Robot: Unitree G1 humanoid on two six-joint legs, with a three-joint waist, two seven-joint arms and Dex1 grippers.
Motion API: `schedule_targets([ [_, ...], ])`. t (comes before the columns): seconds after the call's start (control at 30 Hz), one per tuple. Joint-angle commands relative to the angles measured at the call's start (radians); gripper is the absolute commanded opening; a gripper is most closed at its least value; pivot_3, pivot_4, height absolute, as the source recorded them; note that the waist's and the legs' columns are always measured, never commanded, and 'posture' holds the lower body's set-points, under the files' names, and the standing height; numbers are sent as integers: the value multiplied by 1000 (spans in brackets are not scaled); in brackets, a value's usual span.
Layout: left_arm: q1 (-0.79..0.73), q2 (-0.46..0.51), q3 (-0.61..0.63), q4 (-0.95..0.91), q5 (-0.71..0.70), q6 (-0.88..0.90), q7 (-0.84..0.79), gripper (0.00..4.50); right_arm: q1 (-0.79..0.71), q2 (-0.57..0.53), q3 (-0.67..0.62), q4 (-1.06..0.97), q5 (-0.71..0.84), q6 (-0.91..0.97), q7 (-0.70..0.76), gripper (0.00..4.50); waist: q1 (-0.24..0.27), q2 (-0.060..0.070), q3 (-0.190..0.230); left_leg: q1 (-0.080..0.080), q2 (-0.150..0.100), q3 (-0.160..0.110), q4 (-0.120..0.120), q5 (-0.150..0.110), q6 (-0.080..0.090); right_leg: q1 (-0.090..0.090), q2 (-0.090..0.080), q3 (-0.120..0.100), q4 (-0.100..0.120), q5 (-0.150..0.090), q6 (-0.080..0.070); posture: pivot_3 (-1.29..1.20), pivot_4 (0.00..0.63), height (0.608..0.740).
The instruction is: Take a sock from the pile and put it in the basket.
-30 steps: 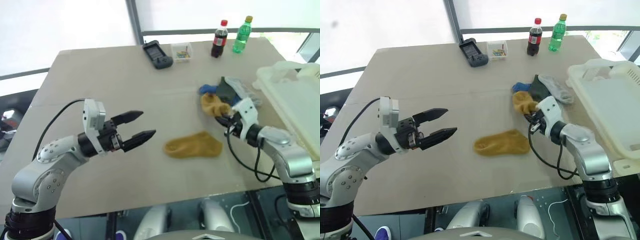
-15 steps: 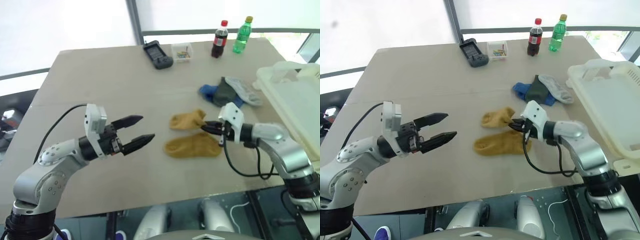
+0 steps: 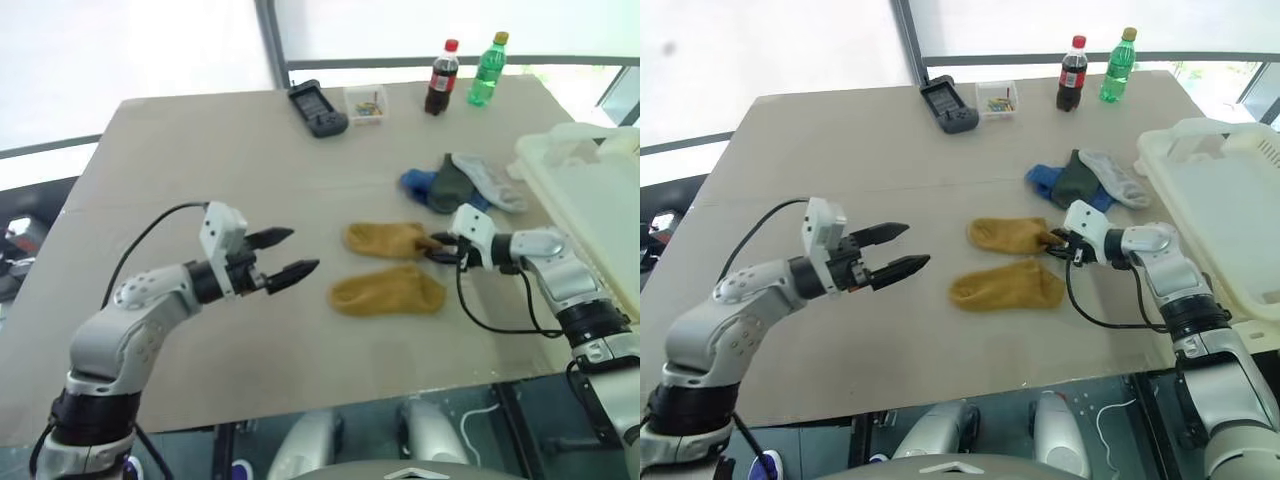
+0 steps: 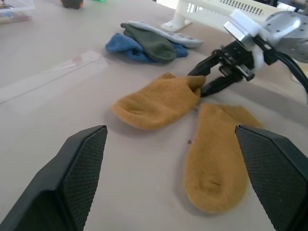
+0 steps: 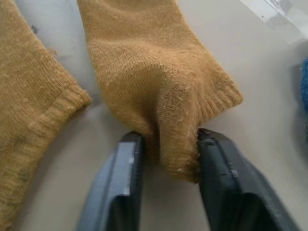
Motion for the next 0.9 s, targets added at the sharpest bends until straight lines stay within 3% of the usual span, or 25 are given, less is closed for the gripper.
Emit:
schedule_targets([
  [0.03,-98,-64,-86,81,88,-38,30,4500,69,-44,-76,-173,41,30,-7,2191,8,0,0,-1,-1,-2,0,0,0,0,0,-2,0,0,0,0,150,740],
  [0.1,-141,-94,-120,126,121,-45,30,4500,109,-63,-122,-253,69,58,-20,2191,5,0,0,-2,-1,-3,1,0,0,-1,0,-2,0,0,0,0,150,740],
  [0.17,-182,-117,-172,182,175,-77,12,3968,158,-90,-182,-343,119,103,-24,2260,7,0,1,-3,-1,-2,1,0,0,-1,-1,-2,0,0,0,0,150,740],
  [0.33,-312,-216,-250,383,287,-144,27,1756,237,-96,-279,-518,219,279,-92,2260,5,0,1,-3,-2,-3,2,0,0,-1,-1,-2,1,0,0,0,150,740],
  [0.5,-423,-324,-309,595,404,-239,60,17,232,-31,-225,-513,145,305,-216,2260,2,-1,1,-3,-2,-3,3,0,0,-1,-1,-2,2,0,0,0,150,740],
  [0.77,-471,-405,-347,704,495,-304,39,17,218,12,-130,-387,32,220,-246,2260,3,-1,1,-4,-3,-2,3,0,0,-2,-1,-2,1,0,0,0,150,740],
  [0.9,-462,-395,-397,730,579,-332,39,17,252,-34,-183,-415,54,227,-226,2260,4,-1,1,-4,-3,-2,4,0,0,-2,-1,-2,2,0,0,0,150,740],
])
